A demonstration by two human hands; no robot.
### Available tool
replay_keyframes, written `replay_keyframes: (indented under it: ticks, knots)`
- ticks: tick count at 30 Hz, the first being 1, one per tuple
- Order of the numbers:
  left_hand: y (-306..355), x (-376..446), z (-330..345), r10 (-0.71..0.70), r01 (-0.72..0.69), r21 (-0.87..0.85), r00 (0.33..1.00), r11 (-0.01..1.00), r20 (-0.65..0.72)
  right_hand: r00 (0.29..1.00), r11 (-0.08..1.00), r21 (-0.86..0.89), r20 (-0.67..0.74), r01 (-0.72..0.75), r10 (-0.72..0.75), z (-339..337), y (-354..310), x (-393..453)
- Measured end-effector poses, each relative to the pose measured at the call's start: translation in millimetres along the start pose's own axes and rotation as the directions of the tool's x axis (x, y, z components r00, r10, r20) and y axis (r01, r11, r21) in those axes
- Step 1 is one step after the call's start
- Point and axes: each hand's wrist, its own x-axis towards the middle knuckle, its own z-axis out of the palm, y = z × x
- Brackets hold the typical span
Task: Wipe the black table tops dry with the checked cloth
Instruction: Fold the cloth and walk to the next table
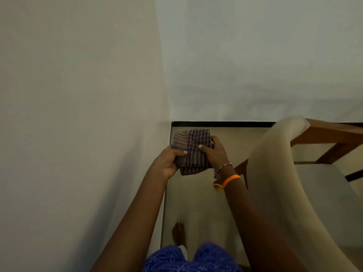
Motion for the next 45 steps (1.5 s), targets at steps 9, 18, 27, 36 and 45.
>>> replay_keyframes:
  ticks: [9,18,27,36,45]
  knots:
    - [82,167,81,-0.098,0.09,0.067,0.986,0.994,0.133,0.979,0.986,0.153,-0.186,-0.058,0.087,-45,-31,180]
    - [153,352,269,-0.276,0.161,0.373,0.92,0.914,0.28,0.906,0.922,0.385,-0.38,-0.031,0.189,-185,-64,361]
    - [100,460,465,-0.549,0.123,0.708,0.726,0.696,0.414,0.583,0.789,0.607,-0.676,0.094,0.451,-336,-18,418]
    - [-6,540,692,-0.732,-0.058,0.901,0.562,0.429,0.385,0.191,0.757,0.605,-0.796,0.244,0.574,-515,26,461]
    - [-129,518,870,-0.916,-0.181,0.964,0.317,0.197,0.247,-0.247,0.755,0.521,-0.732,0.398,0.635,-671,62,428]
